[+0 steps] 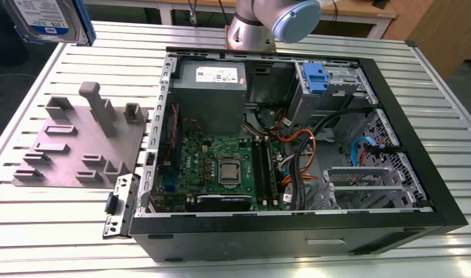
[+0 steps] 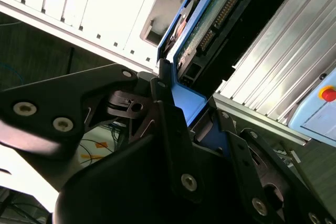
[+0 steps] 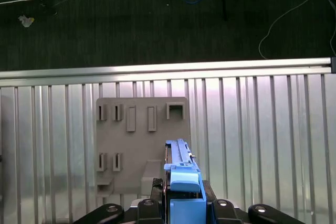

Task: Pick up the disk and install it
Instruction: 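Pick up the disk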

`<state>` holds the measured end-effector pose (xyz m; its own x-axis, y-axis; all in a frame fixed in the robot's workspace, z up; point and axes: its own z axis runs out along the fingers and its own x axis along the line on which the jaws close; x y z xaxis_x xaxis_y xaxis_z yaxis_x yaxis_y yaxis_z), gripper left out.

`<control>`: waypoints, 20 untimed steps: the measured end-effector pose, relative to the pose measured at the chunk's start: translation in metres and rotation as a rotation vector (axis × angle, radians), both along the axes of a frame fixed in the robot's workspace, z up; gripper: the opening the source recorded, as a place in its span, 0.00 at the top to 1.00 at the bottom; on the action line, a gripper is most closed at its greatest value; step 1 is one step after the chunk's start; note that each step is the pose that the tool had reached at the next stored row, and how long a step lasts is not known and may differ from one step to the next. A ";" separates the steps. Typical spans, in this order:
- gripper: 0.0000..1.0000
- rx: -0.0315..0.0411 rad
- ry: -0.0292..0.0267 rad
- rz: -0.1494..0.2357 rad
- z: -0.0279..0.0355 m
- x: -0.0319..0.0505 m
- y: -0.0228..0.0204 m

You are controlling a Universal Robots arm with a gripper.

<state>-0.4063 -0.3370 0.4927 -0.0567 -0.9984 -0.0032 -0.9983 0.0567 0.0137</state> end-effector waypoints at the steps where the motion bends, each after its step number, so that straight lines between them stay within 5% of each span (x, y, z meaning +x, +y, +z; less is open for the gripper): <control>1: 0.64 0.0000 0.0000 0.000 0.0000 0.0001 -0.0010; 20: 0.64 0.0000 0.0000 0.000 0.0000 0.0067 -0.0021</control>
<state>-0.3996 -0.3391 0.4927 -0.0568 -0.9984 -0.0032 -0.9983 0.0567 0.0137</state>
